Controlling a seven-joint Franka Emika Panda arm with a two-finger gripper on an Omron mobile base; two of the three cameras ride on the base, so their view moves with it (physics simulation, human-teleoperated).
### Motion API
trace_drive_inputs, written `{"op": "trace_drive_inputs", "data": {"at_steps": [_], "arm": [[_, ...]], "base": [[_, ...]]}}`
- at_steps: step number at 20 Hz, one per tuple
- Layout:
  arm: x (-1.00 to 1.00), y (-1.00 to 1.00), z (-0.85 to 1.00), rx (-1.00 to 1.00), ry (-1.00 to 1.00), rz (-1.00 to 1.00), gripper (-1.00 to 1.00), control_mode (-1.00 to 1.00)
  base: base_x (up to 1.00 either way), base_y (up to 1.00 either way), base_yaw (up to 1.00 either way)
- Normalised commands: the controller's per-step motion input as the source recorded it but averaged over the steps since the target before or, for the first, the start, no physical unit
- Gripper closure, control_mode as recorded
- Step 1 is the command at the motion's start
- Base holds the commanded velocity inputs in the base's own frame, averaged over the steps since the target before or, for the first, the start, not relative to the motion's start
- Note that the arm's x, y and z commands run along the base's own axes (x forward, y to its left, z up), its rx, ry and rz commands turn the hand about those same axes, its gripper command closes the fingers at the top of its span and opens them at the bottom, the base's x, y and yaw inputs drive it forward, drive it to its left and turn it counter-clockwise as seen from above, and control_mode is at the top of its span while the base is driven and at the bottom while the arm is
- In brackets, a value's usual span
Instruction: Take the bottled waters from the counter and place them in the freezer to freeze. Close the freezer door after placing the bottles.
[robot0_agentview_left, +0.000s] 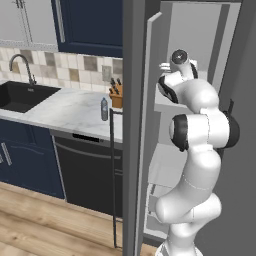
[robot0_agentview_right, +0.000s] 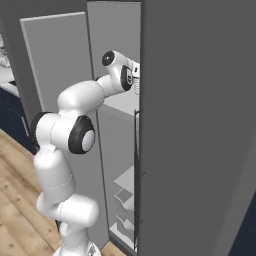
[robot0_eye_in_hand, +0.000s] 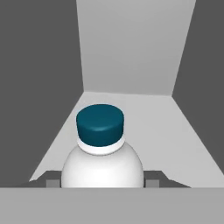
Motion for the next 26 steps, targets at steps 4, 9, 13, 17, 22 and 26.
{"op": "trace_drive_inputs", "data": {"at_steps": [4,9,13,17,22,26], "arm": [[0.32,-0.17,-0.09,0.0,0.0,0.01,1.0,-1.0],[0.41,-0.24,-0.13,0.02,0.0,0.02,1.0,-1.0],[0.29,-0.14,-0.14,0.0,0.0,0.01,1.0,-1.0],[0.0,0.0,-0.15,0.03,0.0,0.0,1.0,-1.0],[0.0,0.0,-0.24,0.04,0.0,0.0,-1.0,-1.0],[0.0,0.0,-0.15,0.01,0.0,0.0,-1.0,-1.0]], "base": [[0.0,0.0,0.0],[0.0,0.0,0.0],[0.0,0.0,0.0],[0.0,0.0,0.0],[0.0,0.0,0.0],[0.0,0.0,0.0]]}}
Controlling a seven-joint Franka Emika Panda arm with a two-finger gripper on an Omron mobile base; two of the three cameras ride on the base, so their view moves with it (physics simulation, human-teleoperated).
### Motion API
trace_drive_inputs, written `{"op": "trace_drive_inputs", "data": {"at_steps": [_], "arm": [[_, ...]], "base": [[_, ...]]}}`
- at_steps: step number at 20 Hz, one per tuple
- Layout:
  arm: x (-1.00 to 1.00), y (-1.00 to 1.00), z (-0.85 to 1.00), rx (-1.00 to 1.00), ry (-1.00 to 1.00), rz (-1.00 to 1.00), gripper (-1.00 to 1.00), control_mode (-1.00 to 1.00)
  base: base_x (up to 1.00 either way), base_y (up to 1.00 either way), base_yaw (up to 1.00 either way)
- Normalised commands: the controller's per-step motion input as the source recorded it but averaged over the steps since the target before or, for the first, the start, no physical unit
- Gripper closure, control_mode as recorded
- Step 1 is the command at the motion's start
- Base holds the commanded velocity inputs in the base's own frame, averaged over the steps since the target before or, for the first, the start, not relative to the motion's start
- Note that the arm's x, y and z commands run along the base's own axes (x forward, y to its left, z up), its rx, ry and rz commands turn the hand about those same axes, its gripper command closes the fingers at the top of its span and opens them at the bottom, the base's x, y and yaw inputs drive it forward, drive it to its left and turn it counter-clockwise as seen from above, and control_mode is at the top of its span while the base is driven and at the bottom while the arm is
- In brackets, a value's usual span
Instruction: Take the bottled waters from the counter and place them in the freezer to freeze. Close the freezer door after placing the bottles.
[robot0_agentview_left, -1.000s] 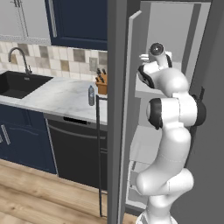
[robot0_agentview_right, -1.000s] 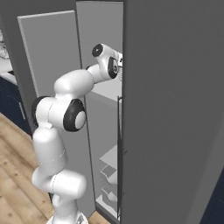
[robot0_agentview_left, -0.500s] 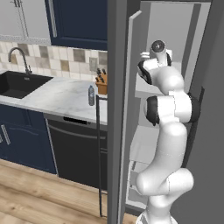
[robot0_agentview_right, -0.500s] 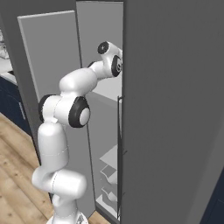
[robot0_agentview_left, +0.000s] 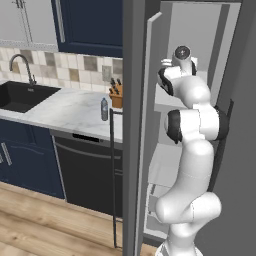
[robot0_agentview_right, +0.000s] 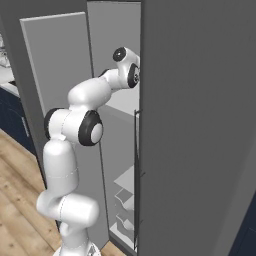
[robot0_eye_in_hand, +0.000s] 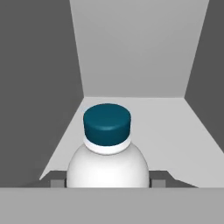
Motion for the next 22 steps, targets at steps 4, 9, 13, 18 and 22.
{"op": "trace_drive_inputs", "data": {"at_steps": [4,9,13,18,22], "arm": [[0.0,0.0,-0.01,0.0,0.0,0.0,-1.0,-1.0],[0.0,0.0,0.0,0.0,0.0,0.0,-1.0,-1.0],[-0.03,0.0,0.0,0.0,0.0,0.0,-1.0,-1.0],[-0.34,0.04,0.01,0.0,-0.03,0.03,-1.0,-1.0],[-0.44,0.09,0.05,0.0,-0.11,0.01,-1.0,-1.0]], "base": [[0.0,0.0,0.0],[0.0,0.0,0.0],[0.0,0.0,0.0],[0.0,0.0,0.0],[0.0,0.0,0.0]]}}
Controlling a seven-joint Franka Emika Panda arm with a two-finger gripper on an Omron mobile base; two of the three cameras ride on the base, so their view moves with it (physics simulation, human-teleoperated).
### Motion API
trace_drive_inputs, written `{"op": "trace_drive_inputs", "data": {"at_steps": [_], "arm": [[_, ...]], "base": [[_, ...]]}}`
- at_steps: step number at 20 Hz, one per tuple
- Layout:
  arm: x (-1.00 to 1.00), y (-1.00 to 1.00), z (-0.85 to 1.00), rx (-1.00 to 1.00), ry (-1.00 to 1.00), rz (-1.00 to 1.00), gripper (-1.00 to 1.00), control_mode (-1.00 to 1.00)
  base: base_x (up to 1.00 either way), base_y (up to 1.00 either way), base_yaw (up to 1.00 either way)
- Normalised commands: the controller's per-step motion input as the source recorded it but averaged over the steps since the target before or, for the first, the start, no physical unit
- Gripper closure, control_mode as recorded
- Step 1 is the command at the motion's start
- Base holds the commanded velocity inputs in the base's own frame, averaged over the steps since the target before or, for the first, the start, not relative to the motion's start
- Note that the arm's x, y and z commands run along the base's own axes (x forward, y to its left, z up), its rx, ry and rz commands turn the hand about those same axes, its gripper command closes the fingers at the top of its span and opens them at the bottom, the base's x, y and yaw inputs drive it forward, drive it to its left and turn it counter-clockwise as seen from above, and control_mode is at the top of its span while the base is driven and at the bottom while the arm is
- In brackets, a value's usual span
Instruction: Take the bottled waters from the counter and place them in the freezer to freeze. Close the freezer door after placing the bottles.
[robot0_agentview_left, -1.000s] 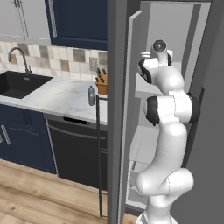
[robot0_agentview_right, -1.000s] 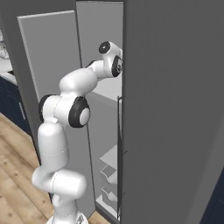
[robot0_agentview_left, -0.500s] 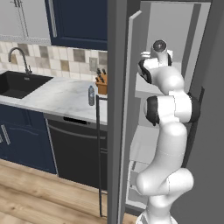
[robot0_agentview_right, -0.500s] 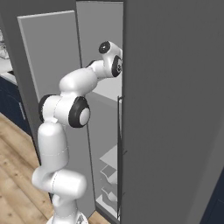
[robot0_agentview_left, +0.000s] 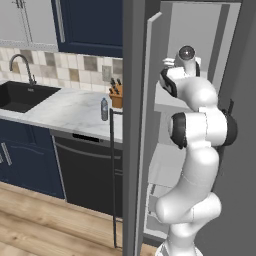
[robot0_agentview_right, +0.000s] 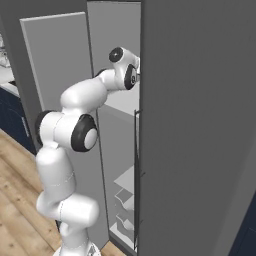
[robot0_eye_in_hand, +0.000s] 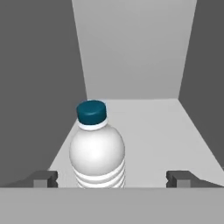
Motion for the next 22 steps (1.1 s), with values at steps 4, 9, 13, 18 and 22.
{"op": "trace_drive_inputs", "data": {"at_steps": [4,9,13,18,22], "arm": [[-0.4,0.24,0.0,0.0,-0.11,0.06,-1.0,-1.0],[-0.24,0.29,0.0,0.0,-0.05,0.11,-1.0,-1.0],[-0.27,0.13,0.05,0.0,-0.03,0.06,-1.0,-1.0],[-0.46,0.0,0.29,0.0,-0.03,0.04,-1.0,-1.0],[-0.51,0.0,0.41,0.0,-0.02,0.05,-1.0,-1.0]], "base": [[0.0,0.0,0.0],[0.0,0.0,0.0],[0.0,0.0,0.0],[0.0,0.0,0.0],[0.0,0.0,0.0]]}}
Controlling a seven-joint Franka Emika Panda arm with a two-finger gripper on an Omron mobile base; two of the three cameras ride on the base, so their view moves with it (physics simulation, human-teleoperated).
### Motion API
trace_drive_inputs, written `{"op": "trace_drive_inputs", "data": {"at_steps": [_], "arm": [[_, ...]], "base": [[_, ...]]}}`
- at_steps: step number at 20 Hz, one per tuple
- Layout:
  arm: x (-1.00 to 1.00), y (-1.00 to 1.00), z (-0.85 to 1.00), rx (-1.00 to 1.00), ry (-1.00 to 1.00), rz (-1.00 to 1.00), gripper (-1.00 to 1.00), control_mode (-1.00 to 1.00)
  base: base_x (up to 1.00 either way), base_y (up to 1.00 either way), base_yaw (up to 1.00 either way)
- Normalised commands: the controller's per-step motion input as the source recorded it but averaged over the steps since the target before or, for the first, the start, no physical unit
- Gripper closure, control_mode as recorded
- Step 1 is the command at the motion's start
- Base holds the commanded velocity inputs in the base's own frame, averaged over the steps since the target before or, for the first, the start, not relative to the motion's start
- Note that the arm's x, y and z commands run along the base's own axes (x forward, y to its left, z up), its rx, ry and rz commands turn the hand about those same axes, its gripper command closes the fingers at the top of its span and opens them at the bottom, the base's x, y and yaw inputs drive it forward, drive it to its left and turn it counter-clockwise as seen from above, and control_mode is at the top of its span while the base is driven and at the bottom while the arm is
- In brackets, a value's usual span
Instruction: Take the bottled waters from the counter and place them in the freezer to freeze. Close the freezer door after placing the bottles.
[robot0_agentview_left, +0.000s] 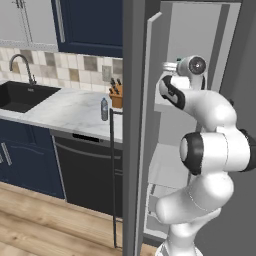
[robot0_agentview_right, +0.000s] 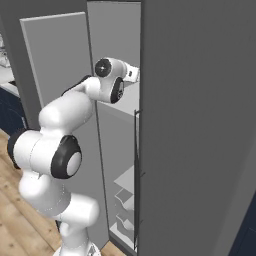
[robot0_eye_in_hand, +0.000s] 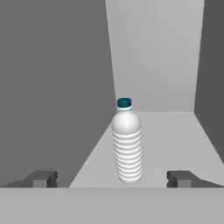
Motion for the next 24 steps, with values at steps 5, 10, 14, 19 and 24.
{"op": "trace_drive_inputs", "data": {"at_steps": [5,10,14,19,24], "arm": [[-0.67,0.0,0.34,0.0,0.0,0.03,-1.0,-1.0],[-0.92,0.03,0.26,0.0,0.0,0.03,-1.0,-1.0],[-1.0,0.21,0.08,0.0,0.0,0.06,-1.0,-1.0],[-1.0,0.25,0.22,-0.01,0.0,0.04,-1.0,-1.0],[-1.0,0.12,0.26,-0.01,0.02,0.0,-1.0,-1.0]], "base": [[0.0,0.0,0.0],[0.0,0.0,0.0],[0.0,0.0,0.0],[0.0,0.0,0.0],[0.0,0.0,0.0]]}}
